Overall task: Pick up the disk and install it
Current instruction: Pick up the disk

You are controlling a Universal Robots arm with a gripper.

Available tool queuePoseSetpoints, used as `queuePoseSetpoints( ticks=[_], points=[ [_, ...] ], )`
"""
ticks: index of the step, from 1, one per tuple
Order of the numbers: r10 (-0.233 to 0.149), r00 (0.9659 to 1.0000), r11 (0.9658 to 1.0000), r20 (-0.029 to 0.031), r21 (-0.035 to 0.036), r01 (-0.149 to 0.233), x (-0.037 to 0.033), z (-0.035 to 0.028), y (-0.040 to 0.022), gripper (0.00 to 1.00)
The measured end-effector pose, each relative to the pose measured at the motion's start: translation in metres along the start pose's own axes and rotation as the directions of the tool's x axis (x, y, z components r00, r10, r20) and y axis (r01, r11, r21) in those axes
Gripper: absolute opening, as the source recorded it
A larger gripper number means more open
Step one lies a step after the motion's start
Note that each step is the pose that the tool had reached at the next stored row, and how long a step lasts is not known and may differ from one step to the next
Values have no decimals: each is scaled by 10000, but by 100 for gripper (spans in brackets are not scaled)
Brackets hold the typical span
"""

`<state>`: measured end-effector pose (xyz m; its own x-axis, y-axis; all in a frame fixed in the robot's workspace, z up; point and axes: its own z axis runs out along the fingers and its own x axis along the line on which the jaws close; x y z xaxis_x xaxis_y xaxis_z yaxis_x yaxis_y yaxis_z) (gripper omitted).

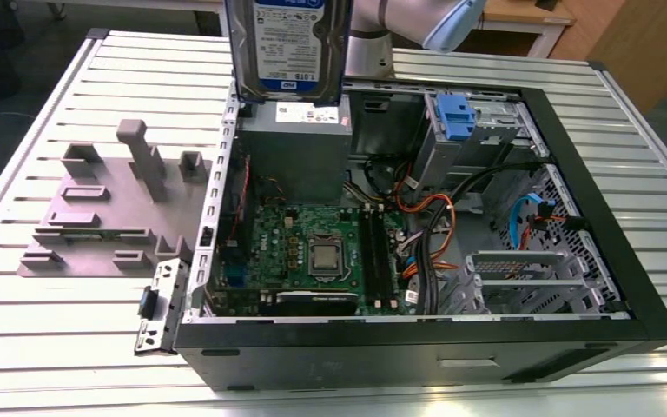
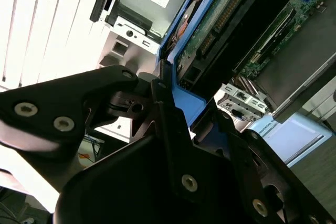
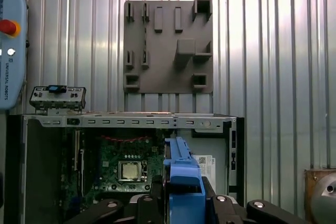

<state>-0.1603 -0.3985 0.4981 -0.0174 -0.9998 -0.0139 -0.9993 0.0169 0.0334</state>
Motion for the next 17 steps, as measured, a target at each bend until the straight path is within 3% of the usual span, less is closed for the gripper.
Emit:
queuePoseSetpoints(
  ticks=[4, 14, 17],
  points=[
    [4, 10000, 10000, -16, 0, -4, 62, 3, -3, 36],
    [9, 10000, 10000, -29, 1, -9, 311, 18, -8, 36],
    [16, 10000, 10000, -32, 1, -16, 344, 24, -25, 36]
  ],
)
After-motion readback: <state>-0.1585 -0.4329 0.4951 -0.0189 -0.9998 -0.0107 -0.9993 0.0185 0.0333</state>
